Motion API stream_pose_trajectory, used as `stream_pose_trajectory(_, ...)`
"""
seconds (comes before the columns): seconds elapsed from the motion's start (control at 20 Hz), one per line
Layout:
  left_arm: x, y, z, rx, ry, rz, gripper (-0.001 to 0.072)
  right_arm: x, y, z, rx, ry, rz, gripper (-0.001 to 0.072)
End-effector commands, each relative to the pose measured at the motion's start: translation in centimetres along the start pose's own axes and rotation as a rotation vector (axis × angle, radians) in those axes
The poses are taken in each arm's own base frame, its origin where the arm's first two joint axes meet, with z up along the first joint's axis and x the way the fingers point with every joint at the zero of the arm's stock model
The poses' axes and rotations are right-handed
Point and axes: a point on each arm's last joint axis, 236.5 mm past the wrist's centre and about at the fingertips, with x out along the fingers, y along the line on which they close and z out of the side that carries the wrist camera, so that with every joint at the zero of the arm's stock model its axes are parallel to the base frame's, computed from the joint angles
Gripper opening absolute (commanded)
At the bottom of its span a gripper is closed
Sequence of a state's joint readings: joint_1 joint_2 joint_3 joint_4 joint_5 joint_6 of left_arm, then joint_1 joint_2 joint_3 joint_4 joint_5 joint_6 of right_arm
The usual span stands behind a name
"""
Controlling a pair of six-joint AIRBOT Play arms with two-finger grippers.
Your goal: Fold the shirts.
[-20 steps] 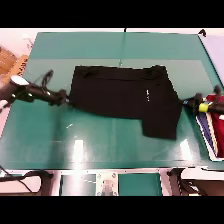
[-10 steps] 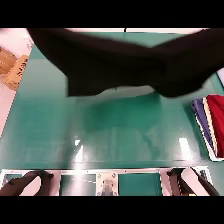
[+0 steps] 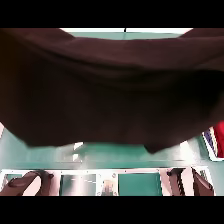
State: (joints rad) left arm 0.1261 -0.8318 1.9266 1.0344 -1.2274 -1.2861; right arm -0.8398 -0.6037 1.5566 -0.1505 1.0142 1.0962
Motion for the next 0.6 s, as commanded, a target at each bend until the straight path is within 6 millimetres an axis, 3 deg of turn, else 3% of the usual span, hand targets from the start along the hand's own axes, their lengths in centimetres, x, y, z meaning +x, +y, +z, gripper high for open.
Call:
stream_pose_trajectory(0.0, 4.7, 2.7, -7.5, -0.095, 0.201, 0.012, 0.0025, 0.1, -5.3, -5.3, 0.13, 0.103, -0.082, 0.0011)
stream_pose_trajectory(0.15, 10.1, 3.7, -18.0, -0.205, 0.426, -0.056, 0.0026, 0.4, -11.5, -16.0, 0.314, 0.261, -0.108, 0.0011)
stream_pose_trajectory(0.3, 14.5, 4.6, -29.2, -0.351, 0.599, -0.085, 0.0025, 0.5, -16.6, -29.3, 0.483, 0.428, -0.178, 0.0012)
stream_pose_trajectory(0.4, 16.6, 5.8, -35.8, -0.419, 0.682, -0.053, 0.0026, 0.3, -19.3, -37.8, 0.565, 0.552, -0.249, 0.0012)
stream_pose_trajectory(0.55, 19.6, 6.6, -44.0, -0.477, 0.795, -0.057, 0.0025, -0.1, -22.5, -48.1, 0.699, 0.741, -0.308, 0.0012)
